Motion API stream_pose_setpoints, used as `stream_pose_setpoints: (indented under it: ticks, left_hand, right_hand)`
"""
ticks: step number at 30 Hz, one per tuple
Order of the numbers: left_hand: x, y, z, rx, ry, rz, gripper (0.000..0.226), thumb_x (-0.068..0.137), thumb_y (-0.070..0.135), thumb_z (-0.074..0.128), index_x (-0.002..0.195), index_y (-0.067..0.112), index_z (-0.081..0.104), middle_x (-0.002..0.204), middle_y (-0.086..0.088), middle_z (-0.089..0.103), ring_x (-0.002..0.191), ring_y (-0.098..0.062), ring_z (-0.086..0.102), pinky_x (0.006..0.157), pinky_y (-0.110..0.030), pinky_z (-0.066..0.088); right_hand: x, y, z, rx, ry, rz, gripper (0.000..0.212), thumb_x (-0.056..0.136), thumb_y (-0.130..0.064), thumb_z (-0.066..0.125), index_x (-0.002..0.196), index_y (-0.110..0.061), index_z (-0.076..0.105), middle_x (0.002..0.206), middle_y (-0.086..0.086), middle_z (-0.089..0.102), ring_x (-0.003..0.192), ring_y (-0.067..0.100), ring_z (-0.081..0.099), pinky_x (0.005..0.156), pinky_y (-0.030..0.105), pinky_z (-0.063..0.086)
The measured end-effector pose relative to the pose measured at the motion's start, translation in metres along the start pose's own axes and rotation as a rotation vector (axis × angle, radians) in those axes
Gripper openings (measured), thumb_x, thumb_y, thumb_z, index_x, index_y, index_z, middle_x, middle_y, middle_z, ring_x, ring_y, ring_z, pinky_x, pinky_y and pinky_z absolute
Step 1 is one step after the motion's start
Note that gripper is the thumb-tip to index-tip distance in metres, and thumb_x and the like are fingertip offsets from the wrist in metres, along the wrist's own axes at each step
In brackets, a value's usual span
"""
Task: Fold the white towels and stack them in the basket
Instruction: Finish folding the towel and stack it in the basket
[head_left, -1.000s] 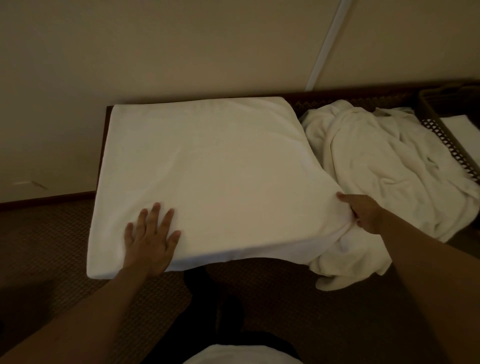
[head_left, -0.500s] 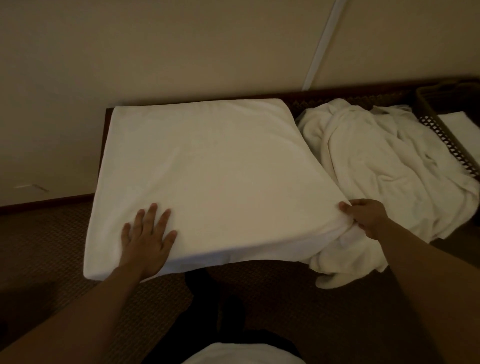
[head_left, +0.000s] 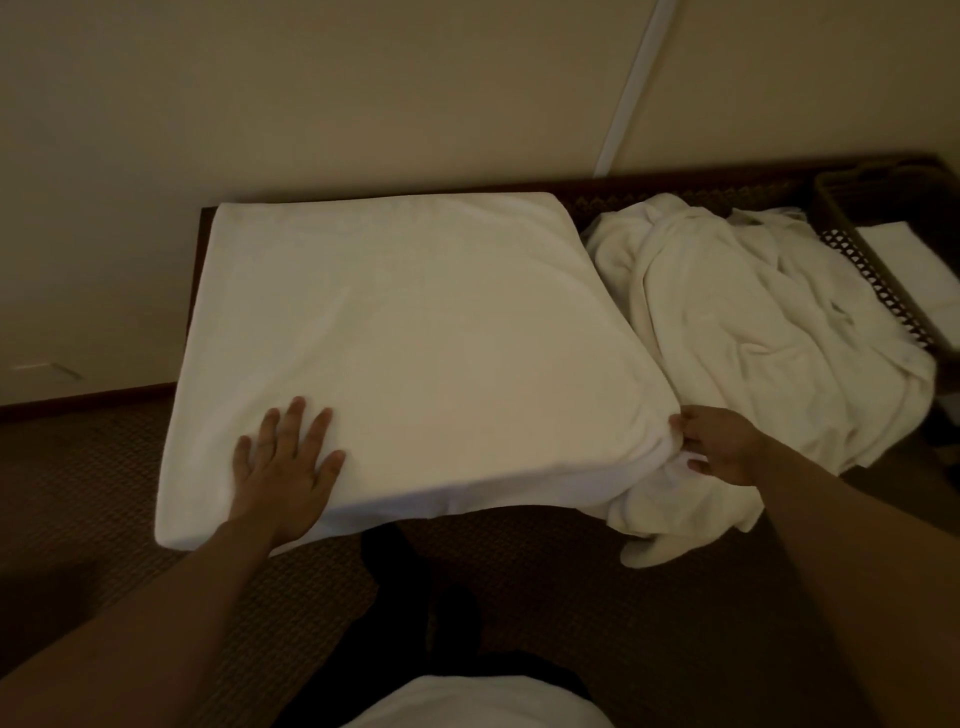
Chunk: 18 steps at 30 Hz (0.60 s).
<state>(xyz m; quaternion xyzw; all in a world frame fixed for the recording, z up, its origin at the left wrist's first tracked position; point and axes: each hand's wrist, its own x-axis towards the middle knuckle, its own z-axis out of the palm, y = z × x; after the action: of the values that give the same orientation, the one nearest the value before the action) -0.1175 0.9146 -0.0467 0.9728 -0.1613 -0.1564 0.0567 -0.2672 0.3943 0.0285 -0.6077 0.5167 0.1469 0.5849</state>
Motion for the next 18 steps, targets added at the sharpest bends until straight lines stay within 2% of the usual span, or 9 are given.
stream_pose_setpoints:
  ticks: [3, 7, 10, 13, 16, 18]
  left_hand:
    - [0.000, -0.002, -0.003, -0.007, -0.006, 0.006, 0.076, 0.087, 0.076, -0.003, 0.157, 0.047, -0.006, 0.168, 0.010, -0.015, 0.155, -0.021, -0.008, 0.122, -0.054, 0.002]
    - [-0.001, -0.011, -0.006, -0.002, -0.032, 0.025, 0.075, 0.086, 0.076, -0.006, 0.156, 0.048, -0.010, 0.167, 0.012, -0.018, 0.155, -0.020, -0.011, 0.122, -0.052, 0.000]
    - [-0.002, -0.021, -0.006, 0.001, -0.009, 0.002, 0.072, 0.089, 0.073, -0.007, 0.157, 0.047, -0.009, 0.168, 0.009, -0.014, 0.155, -0.022, -0.008, 0.121, -0.055, 0.000]
    - [-0.001, -0.026, -0.007, 0.018, -0.046, -0.057, 0.067, 0.092, 0.070, -0.006, 0.154, 0.047, -0.016, 0.167, 0.008, -0.020, 0.155, -0.022, -0.013, 0.121, -0.055, -0.003]
    - [0.000, -0.022, -0.009, 0.020, -0.084, -0.082, 0.063, 0.097, 0.064, 0.002, 0.154, 0.046, -0.017, 0.167, 0.007, -0.022, 0.154, -0.022, -0.016, 0.121, -0.055, -0.005]
    - [0.002, -0.015, -0.011, 0.017, -0.115, -0.103, 0.063, 0.099, 0.061, 0.006, 0.156, 0.044, -0.016, 0.166, 0.006, -0.023, 0.154, -0.022, -0.018, 0.121, -0.057, -0.007]
  right_hand:
    - [0.002, 0.003, -0.002, 0.033, 0.053, -0.062, 0.014, 0.092, -0.011, 0.071, 0.105, -0.012, 0.065, 0.100, 0.004, 0.066, 0.086, 0.016, 0.057, 0.084, 0.036, 0.043]
    - [0.006, 0.004, -0.010, 0.031, 0.140, -0.127, 0.033, 0.084, -0.005, 0.078, 0.115, -0.002, 0.067, 0.108, 0.011, 0.067, 0.090, 0.017, 0.062, 0.085, 0.034, 0.053]
    - [0.010, -0.001, -0.014, -0.092, 0.234, -0.199, 0.030, 0.080, -0.005, 0.082, 0.107, 0.002, 0.070, 0.108, 0.015, 0.066, 0.097, 0.023, 0.062, 0.095, 0.041, 0.054]
    - [0.011, -0.009, -0.011, -0.154, 0.269, -0.234, 0.018, 0.079, -0.006, 0.084, 0.091, -0.004, 0.071, 0.106, 0.015, 0.067, 0.099, 0.026, 0.062, 0.099, 0.042, 0.052]
    - [0.011, -0.006, -0.012, -0.215, 0.230, -0.194, 0.027, 0.080, -0.004, 0.082, 0.104, 0.001, 0.071, 0.100, 0.011, 0.066, 0.094, 0.023, 0.062, 0.095, 0.040, 0.053]
    - [0.010, -0.006, -0.010, -0.310, 0.208, -0.172, 0.025, 0.083, 0.000, 0.078, 0.106, -0.002, 0.071, 0.094, 0.006, 0.064, 0.094, 0.024, 0.062, 0.089, 0.037, 0.049]
